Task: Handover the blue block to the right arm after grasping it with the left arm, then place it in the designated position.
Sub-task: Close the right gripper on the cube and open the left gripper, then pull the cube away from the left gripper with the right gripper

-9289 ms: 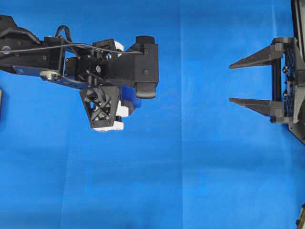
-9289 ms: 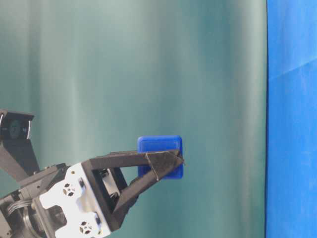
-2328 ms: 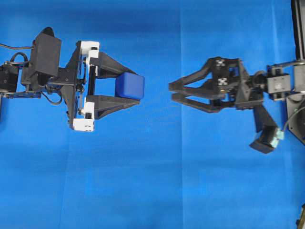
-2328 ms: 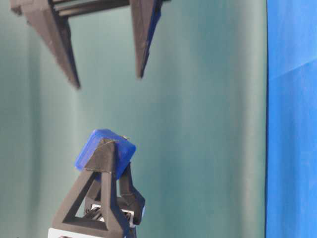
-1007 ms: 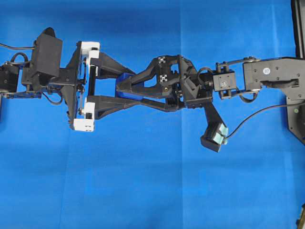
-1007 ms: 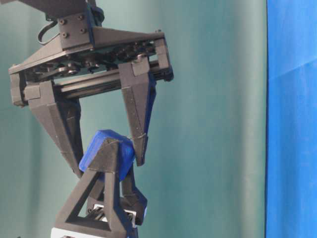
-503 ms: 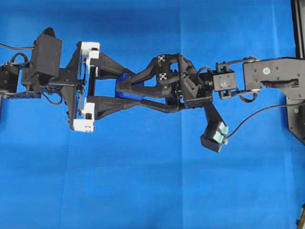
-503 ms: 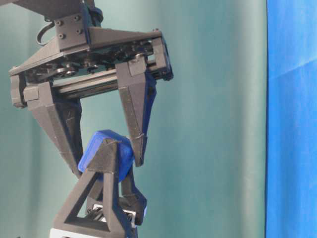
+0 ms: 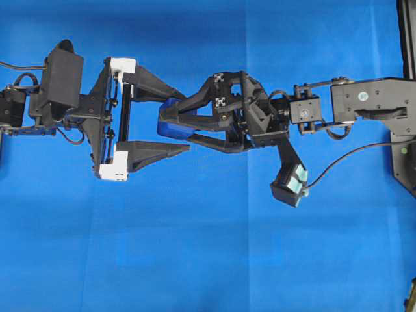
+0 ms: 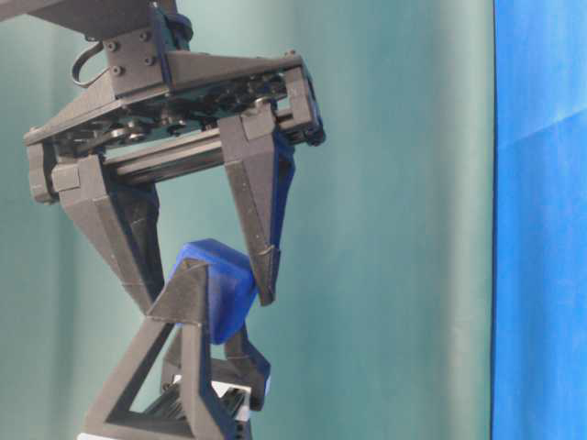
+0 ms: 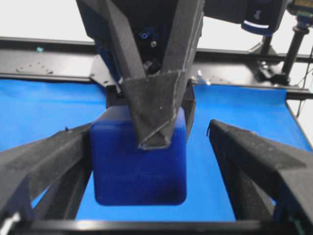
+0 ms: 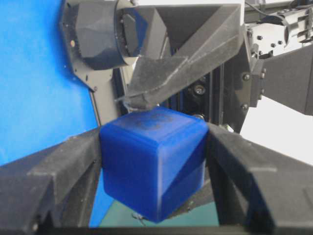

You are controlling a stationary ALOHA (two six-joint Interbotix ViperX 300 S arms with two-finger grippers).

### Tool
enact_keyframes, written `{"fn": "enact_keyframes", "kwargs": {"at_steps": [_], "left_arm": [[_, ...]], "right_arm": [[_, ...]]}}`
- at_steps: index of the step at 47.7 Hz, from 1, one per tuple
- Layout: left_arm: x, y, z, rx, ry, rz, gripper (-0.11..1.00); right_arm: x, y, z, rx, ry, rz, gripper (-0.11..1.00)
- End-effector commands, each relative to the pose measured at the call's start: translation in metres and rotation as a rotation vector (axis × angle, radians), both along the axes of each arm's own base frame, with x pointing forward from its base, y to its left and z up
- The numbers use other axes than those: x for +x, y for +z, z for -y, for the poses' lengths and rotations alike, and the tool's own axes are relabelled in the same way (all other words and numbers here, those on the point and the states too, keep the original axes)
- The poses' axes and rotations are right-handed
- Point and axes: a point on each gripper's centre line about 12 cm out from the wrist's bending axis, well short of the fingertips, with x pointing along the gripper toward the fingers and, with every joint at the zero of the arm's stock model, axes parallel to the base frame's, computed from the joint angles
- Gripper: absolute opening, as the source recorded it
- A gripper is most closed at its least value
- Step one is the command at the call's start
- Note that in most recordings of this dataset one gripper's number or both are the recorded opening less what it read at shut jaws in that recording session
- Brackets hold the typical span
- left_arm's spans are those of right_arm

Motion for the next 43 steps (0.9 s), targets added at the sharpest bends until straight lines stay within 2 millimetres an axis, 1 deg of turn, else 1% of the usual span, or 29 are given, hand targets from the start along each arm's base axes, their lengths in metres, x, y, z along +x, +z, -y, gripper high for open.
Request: {"fn": "enact_keyframes", "kwargs": {"at_steps": [1, 14, 33, 43], "left_arm": [[0.000, 0.010, 0.001, 0.000, -0.004, 0.032, 0.92], [-0.002, 0.009, 0.001, -0.001, -0.004, 0.028, 0.92], [-0.002, 0.009, 0.001, -0.009, -0.004, 0.026, 0.92], [-0.002, 0.009, 0.001, -0.006, -0.004, 0.024, 0.92]], "right_arm": [[-0.003, 0.013, -0.002, 0.010, 0.002, 0.029, 0.47], [-0.033, 0.011, -0.002, 0.028, -0.015, -0.007, 0.47], [-0.092, 0.014, -0.001, 0.014, -0.046, -0.040, 0.47], [-0.111, 0.014, -0.004, 0.004, -0.057, -0.073, 0.47]]}}
